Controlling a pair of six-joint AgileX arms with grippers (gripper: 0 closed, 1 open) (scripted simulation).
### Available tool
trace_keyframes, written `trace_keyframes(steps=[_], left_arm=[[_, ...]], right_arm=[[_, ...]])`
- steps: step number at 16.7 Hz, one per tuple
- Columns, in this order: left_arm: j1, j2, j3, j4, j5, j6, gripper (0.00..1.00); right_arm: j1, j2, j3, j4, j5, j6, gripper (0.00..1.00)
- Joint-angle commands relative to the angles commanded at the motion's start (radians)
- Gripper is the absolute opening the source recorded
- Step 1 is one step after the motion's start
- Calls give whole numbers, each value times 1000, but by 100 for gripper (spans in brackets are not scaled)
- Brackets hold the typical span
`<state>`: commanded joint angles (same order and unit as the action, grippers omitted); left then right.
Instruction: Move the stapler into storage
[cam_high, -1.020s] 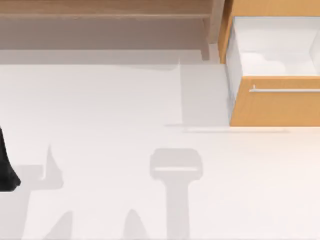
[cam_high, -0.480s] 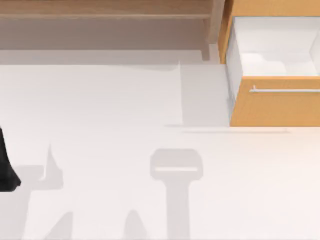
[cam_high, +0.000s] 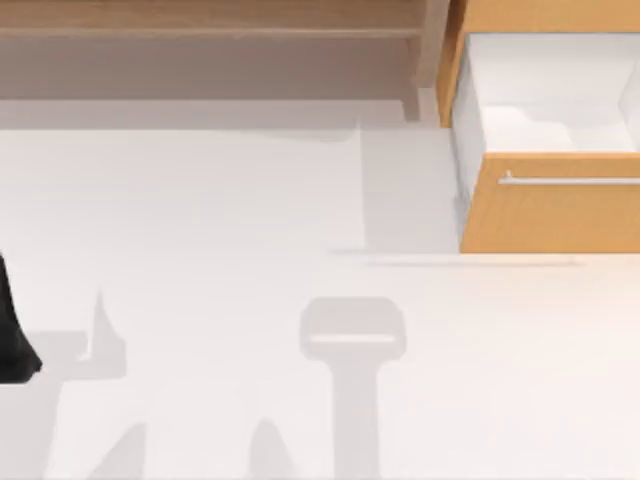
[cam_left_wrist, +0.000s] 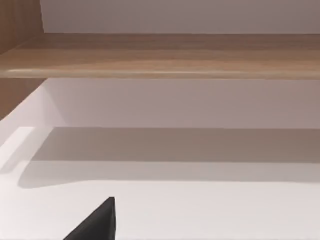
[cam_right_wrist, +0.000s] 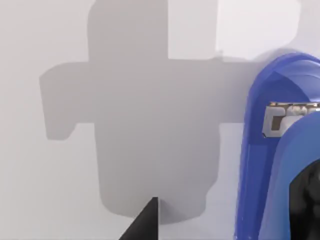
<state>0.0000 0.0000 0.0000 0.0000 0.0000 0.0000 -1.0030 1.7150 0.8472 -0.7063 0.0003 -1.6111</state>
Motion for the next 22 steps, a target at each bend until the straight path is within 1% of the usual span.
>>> trace_keyframes(steps=[7, 8, 17, 22], left_arm=[[0, 0, 0, 0, 0, 0, 100], [0, 0, 0, 0, 0, 0, 100], [0, 0, 0, 0, 0, 0, 100], [0, 0, 0, 0, 0, 0, 100]], right_arm=[[0, 0, 0, 0, 0, 0, 2], [0, 0, 0, 0, 0, 0, 0], [0, -5, 3, -4, 0, 0, 0], [-1, -51, 49, -112, 0, -2, 0]])
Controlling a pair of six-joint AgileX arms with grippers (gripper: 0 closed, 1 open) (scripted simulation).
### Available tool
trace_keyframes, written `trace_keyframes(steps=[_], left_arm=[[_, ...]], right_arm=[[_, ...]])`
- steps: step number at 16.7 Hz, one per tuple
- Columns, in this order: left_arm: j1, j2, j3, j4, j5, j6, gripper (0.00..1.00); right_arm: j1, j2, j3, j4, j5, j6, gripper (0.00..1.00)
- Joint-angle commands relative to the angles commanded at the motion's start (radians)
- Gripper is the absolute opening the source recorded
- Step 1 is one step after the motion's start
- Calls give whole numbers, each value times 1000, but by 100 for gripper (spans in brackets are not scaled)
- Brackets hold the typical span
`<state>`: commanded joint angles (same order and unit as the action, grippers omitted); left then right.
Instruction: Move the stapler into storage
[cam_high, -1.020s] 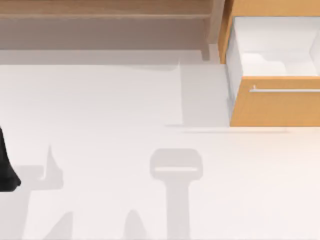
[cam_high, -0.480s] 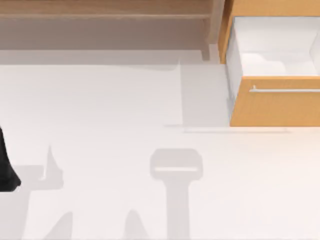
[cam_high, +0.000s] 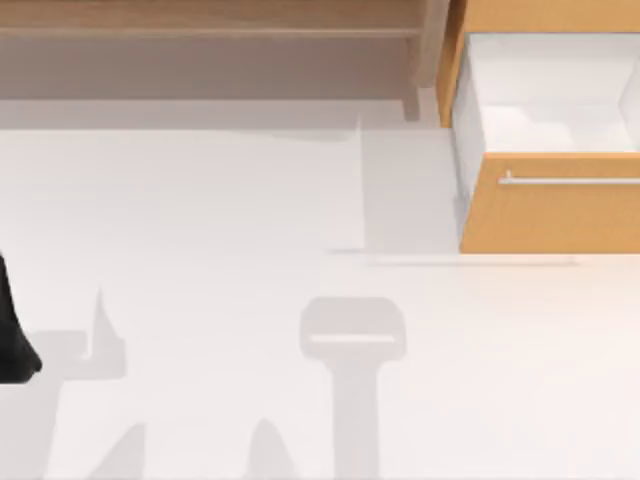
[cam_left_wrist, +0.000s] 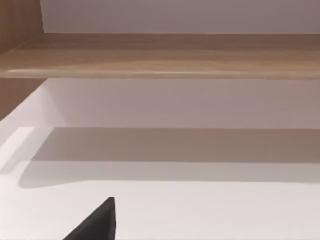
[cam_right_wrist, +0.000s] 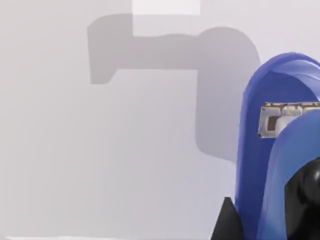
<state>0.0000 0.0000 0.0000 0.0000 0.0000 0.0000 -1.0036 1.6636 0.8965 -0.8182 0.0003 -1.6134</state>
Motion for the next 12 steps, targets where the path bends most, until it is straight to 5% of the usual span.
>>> trace_keyframes(steps=[7, 12], left_arm=[[0, 0, 0, 0, 0, 0, 100], [0, 0, 0, 0, 0, 0, 100]], right_arm=[[9, -13, 22, -20, 1, 11, 0], [166, 25, 196, -53, 20, 188, 0]])
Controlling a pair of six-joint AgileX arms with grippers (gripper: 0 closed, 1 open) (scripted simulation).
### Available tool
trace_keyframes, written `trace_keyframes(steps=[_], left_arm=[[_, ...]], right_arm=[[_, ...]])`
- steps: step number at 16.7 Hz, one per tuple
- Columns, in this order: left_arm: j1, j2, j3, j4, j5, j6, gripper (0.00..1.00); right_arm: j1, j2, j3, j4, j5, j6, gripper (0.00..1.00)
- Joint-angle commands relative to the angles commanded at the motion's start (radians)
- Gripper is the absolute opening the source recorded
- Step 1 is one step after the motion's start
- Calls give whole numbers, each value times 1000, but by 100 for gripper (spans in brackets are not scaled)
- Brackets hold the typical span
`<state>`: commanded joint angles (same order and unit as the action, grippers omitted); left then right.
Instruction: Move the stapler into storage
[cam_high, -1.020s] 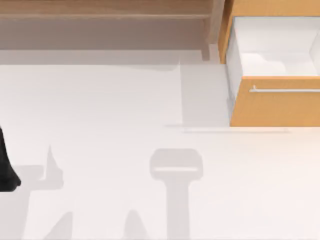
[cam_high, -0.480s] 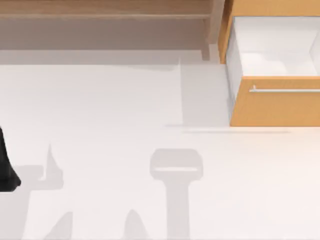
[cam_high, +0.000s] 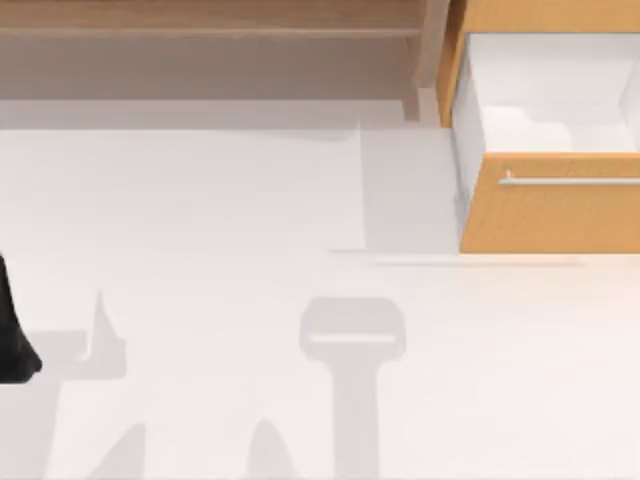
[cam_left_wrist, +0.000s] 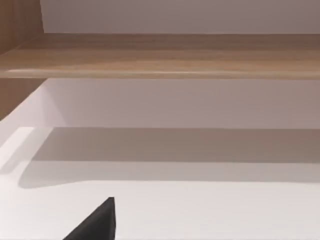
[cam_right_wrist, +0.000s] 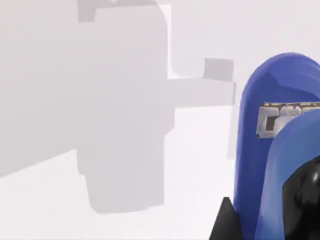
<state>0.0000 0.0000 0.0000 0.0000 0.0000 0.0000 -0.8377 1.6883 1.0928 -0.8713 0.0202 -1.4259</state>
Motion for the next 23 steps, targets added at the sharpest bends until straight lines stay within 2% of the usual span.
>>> trace_keyframes(steps=[5, 14, 18, 23], left_arm=[[0, 0, 0, 0, 0, 0, 100], [0, 0, 0, 0, 0, 0, 100], [0, 0, 0, 0, 0, 0, 100], [0, 0, 0, 0, 0, 0, 100]], right_arm=[[279, 74, 310, -57, 8, 332, 0], [809, 376, 848, -205, -45, 1044, 0], [940, 566, 987, -289, -44, 1317, 0], [976, 737, 1067, -396, -11, 1548, 0]])
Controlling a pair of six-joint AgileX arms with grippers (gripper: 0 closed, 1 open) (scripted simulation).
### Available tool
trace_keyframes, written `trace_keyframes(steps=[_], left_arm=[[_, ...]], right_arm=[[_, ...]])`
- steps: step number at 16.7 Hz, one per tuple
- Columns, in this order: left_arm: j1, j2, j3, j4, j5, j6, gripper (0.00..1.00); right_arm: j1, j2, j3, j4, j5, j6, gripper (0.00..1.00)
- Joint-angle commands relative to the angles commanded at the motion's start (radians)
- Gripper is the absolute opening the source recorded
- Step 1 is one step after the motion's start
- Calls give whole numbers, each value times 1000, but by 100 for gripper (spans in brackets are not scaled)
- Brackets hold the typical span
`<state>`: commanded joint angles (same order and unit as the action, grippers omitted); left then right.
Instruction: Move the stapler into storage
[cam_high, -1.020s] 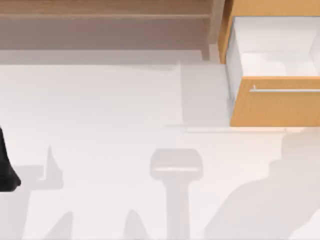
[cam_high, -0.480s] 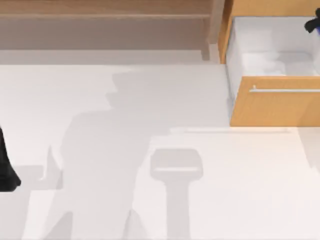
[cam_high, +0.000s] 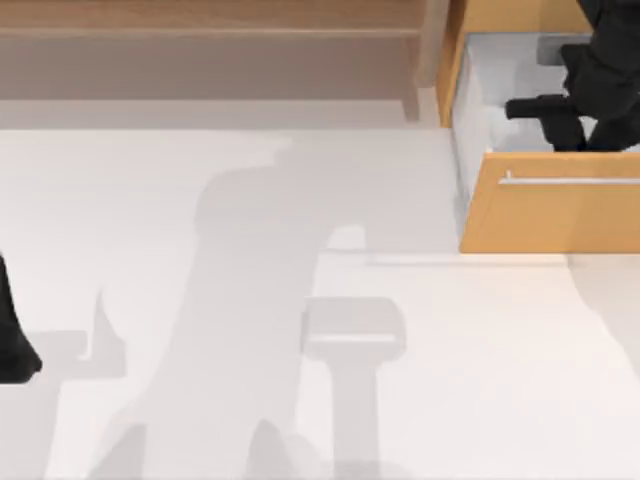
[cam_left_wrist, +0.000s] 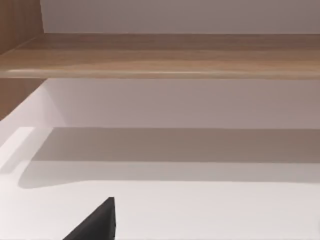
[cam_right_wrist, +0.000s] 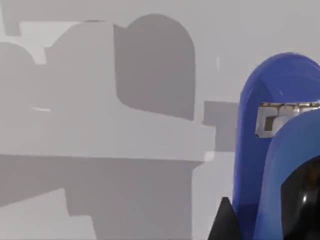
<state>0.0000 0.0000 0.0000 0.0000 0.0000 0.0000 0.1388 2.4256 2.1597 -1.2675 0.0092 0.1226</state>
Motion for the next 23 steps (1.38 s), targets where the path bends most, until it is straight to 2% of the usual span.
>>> trace_keyframes(steps=[3, 16, 23], left_arm=[[0, 0, 0, 0, 0, 0, 100], [0, 0, 0, 0, 0, 0, 100], [0, 0, 0, 0, 0, 0, 100]], right_arm=[[0, 24, 11, -26, 7, 40, 0], [0, 27, -23, 11, 7, 40, 0], [0, 27, -23, 11, 7, 40, 53]])
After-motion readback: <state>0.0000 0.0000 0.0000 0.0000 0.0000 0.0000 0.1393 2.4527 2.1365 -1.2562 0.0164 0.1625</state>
